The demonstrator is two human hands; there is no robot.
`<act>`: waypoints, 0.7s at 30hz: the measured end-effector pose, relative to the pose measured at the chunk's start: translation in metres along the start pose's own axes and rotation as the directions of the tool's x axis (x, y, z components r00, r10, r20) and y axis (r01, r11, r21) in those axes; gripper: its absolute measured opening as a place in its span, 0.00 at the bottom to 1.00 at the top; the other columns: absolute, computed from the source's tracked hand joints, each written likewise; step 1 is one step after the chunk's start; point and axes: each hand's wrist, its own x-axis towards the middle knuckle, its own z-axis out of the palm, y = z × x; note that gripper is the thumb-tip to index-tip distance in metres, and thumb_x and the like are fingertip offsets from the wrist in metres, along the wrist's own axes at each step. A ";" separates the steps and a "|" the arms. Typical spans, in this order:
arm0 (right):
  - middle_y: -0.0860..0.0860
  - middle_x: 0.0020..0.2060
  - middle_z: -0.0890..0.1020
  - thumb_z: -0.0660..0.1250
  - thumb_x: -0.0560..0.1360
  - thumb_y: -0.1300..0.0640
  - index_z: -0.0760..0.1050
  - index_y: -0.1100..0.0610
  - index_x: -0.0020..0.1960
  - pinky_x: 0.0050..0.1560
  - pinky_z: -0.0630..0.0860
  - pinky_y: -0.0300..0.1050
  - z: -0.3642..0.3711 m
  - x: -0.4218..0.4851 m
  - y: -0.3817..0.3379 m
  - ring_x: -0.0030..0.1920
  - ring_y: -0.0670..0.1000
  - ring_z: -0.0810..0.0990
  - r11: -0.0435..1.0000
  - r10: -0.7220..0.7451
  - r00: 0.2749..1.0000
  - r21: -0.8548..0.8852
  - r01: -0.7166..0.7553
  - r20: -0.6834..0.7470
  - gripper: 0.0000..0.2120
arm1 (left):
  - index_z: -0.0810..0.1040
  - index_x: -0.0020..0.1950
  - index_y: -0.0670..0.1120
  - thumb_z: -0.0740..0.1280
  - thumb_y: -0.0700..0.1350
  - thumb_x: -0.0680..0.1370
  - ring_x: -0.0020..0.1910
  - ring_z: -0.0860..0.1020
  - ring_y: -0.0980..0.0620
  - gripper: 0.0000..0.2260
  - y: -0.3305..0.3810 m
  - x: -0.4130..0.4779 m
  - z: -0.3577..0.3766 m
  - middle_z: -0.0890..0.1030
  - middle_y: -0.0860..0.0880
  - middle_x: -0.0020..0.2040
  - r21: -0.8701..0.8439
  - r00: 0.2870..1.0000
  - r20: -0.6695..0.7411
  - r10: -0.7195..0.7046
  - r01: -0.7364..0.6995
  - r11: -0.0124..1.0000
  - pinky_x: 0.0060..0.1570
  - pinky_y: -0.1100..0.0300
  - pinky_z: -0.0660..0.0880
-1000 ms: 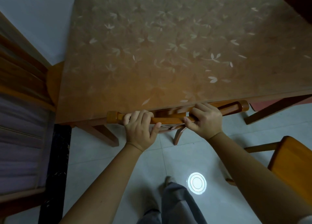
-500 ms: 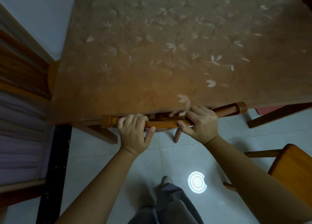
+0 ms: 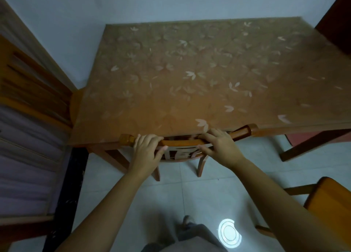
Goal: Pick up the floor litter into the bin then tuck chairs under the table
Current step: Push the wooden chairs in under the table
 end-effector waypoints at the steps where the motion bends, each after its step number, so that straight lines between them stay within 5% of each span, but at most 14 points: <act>1: 0.55 0.49 0.78 0.63 0.74 0.45 0.77 0.58 0.54 0.50 0.71 0.54 -0.001 -0.002 -0.002 0.48 0.58 0.76 1.000 0.014 1.000 0.011 -0.014 -0.011 0.18 | 0.79 0.54 0.42 0.54 0.58 0.76 0.54 0.75 0.42 0.24 0.002 -0.001 -0.001 0.79 0.45 0.51 -0.006 1.000 -0.003 -0.014 0.014 1.000 0.65 0.48 0.56; 11: 0.56 0.45 0.80 0.72 0.69 0.56 0.78 0.59 0.53 0.48 0.74 0.55 0.001 -0.016 -0.020 0.45 0.59 0.77 0.997 0.073 0.983 0.021 -0.070 -0.167 0.14 | 0.76 0.61 0.42 0.53 0.58 0.74 0.63 0.71 0.41 0.26 0.013 -0.016 -0.009 0.77 0.43 0.59 -0.003 0.997 0.054 -0.053 0.054 0.999 0.65 0.42 0.59; 16: 0.57 0.54 0.79 0.72 0.69 0.59 0.77 0.59 0.55 0.57 0.73 0.56 0.000 -0.045 -0.038 0.57 0.60 0.75 0.991 0.135 0.967 0.045 -0.129 -0.216 0.15 | 0.78 0.55 0.41 0.57 0.53 0.75 0.57 0.75 0.42 0.20 0.031 -0.044 -0.021 0.80 0.43 0.54 0.038 0.997 -0.068 0.023 -0.020 0.999 0.58 0.44 0.69; 21: 0.55 0.50 0.81 0.69 0.71 0.56 0.78 0.58 0.54 0.54 0.73 0.50 -0.002 -0.097 -0.069 0.52 0.57 0.78 0.970 0.237 0.932 0.015 -0.242 -0.274 0.13 | 0.79 0.53 0.41 0.57 0.51 0.74 0.56 0.76 0.42 0.19 0.051 -0.076 -0.021 0.80 0.43 0.53 0.040 0.994 -0.029 0.103 -0.102 0.994 0.55 0.44 0.71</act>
